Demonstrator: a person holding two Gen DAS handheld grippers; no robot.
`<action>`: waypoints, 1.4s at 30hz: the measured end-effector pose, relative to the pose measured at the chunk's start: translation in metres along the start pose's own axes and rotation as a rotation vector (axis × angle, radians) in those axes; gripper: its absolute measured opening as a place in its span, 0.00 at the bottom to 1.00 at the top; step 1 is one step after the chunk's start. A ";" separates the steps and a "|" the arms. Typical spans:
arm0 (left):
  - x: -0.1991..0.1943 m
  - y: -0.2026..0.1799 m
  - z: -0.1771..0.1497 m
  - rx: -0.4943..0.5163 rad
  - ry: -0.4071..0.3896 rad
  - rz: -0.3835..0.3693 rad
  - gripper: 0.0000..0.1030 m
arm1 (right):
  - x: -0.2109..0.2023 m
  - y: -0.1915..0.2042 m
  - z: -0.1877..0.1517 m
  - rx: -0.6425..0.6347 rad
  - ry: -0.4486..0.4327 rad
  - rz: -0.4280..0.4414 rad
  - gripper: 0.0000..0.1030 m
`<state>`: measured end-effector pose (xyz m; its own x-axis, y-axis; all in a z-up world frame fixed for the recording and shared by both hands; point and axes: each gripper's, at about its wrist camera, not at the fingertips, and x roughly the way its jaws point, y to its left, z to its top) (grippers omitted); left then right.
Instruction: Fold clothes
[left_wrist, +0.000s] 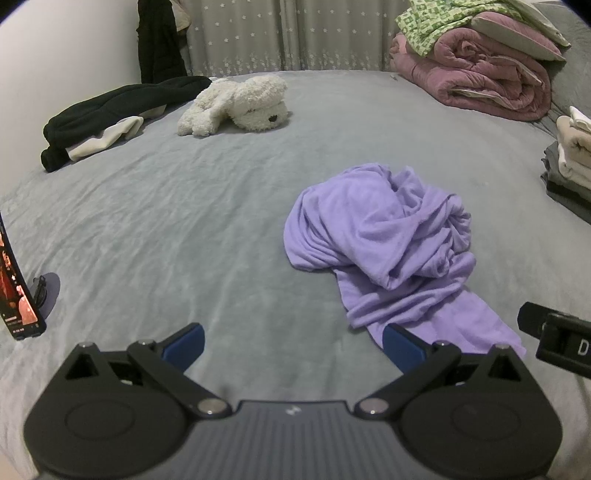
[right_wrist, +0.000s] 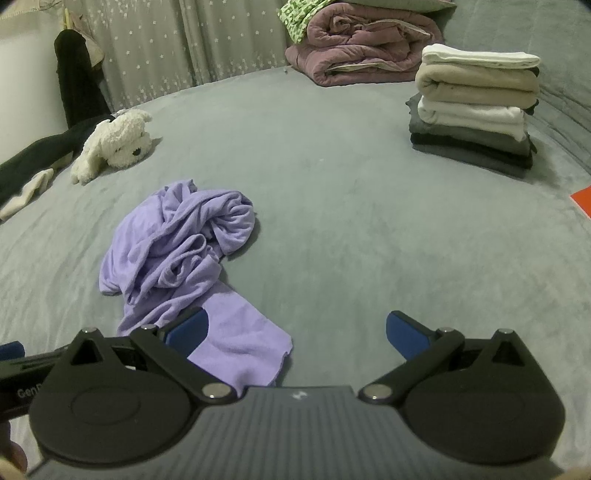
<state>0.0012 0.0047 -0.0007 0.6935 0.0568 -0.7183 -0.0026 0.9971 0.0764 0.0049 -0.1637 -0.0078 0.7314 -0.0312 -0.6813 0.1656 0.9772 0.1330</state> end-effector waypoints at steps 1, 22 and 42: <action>0.000 0.000 0.000 0.000 0.000 0.000 1.00 | 0.000 0.000 0.000 -0.001 0.001 0.000 1.00; 0.000 -0.001 0.000 0.010 0.005 0.008 1.00 | 0.002 0.001 0.000 -0.007 0.015 0.002 1.00; 0.009 -0.001 0.000 0.035 0.025 0.029 1.00 | 0.012 0.006 -0.002 -0.026 0.055 0.008 1.00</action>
<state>0.0075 0.0040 -0.0071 0.6750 0.0876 -0.7326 0.0029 0.9926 0.1213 0.0131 -0.1576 -0.0169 0.6948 -0.0125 -0.7191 0.1424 0.9824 0.1205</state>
